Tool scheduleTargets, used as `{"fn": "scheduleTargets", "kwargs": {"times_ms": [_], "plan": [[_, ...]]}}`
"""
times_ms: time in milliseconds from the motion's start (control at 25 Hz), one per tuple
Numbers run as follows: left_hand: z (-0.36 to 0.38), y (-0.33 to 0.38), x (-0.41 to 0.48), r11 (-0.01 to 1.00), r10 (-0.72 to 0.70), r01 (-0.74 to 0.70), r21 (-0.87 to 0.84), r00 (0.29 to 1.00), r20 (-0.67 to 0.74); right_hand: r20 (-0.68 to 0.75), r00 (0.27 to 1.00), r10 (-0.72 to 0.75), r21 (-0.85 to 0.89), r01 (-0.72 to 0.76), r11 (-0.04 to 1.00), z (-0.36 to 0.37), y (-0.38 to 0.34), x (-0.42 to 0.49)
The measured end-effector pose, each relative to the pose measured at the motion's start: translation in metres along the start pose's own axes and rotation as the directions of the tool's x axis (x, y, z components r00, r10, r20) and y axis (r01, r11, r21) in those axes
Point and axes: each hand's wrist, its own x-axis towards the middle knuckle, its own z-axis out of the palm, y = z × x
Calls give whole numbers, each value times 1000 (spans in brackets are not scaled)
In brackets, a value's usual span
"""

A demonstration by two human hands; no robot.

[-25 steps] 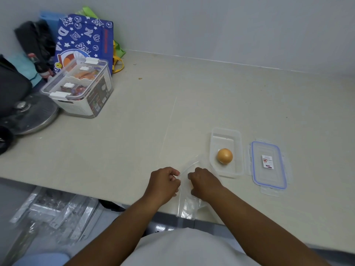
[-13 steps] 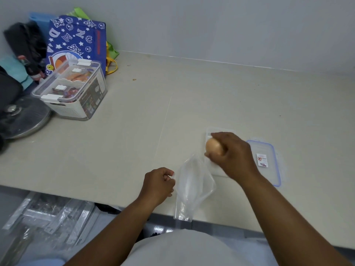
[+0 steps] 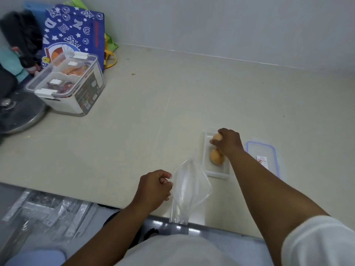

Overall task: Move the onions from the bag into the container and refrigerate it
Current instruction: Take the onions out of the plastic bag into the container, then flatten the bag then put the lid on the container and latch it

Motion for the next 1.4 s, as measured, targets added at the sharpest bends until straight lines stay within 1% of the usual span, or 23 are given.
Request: {"fn": "scheduleTargets", "kwargs": {"times_ms": [120, 280, 360, 440, 520, 560, 640, 720, 800, 840, 920, 1000, 1080, 1160, 1280, 1320, 1400], "plan": [[0, 1, -1, 1000, -3, 3, 0, 1000, -5, 28, 1000, 14, -25, -13, 1000, 13, 11, 6], [-1, 0, 0, 1000, -10, 10, -5, 1000, -24, 49, 998, -40, -124, 46, 991, 20, 15, 4], [-1, 0, 0, 1000, -15, 14, -13, 1000, -22, 14, 996, -91, -126, 92, 988, 17, 8, -7], [-2, 0, 1, 1000, -9, 8, -18, 1000, -17, -113, 975, -193, -66, 187, 980, 14, -1, -30], [-4, -1, 1, 1000, 1, -2, -27, 1000, -18, -249, 917, -312, 25, 329, 944, 15, -6, -66], [-5, -2, 2, 999, 4, -4, -35, 1000, -19, -278, 891, -360, 68, 392, 917, 17, -6, -86], [-6, -4, 3, 999, 6, -7, -43, 1000, -27, -255, 875, -410, 177, 460, 870, 24, 1, -129], [-6, -5, 6, 999, 0, -2, -53, 999, -42, -194, 880, -433, 286, 473, 833, 35, 10, -165], [-6, -7, 8, 996, -22, 18, -85, 999, -50, -98, 866, -490, 316, 494, 810, 48, 14, -190], [-6, -7, 8, 996, -28, 24, -84, 999, -47, -36, 849, -528, 288, 515, 808, 54, 13, -198], [-7, -8, 8, 1000, -14, 13, -24, 1000, -19, 72, 803, -592, 156, 577, 802, 65, 7, -203], [-7, -10, 7, 1000, -5, 5, 18, 1000, 29, 115, 753, -647, -25, 654, 756, 74, -2, -202], [-8, -19, 11, 995, 6, -8, 98, 1000, 21, 161, 722, -673, -136, 692, 709, 82, -10, -201], [-12, -31, 19, 987, 12, -6, 163, 999, -35, 181, 719, -671, -161, 695, 700, 86, -12, -202], [-23, -49, 29, 980, -19, 41, 196, 993, -113, 142, 750, -646, -142, 661, 737, 89, -4, -208], [-26, -55, 31, 975, -30, 54, 216, 993, -114, 139, 756, -640, -147, 655, 742, 90, 1, -211], [-29, -68, 28, 966, -25, 45, 253, 996, -84, 160, 738, -655, -190, 674, 714, 96, 11, -219]]}}
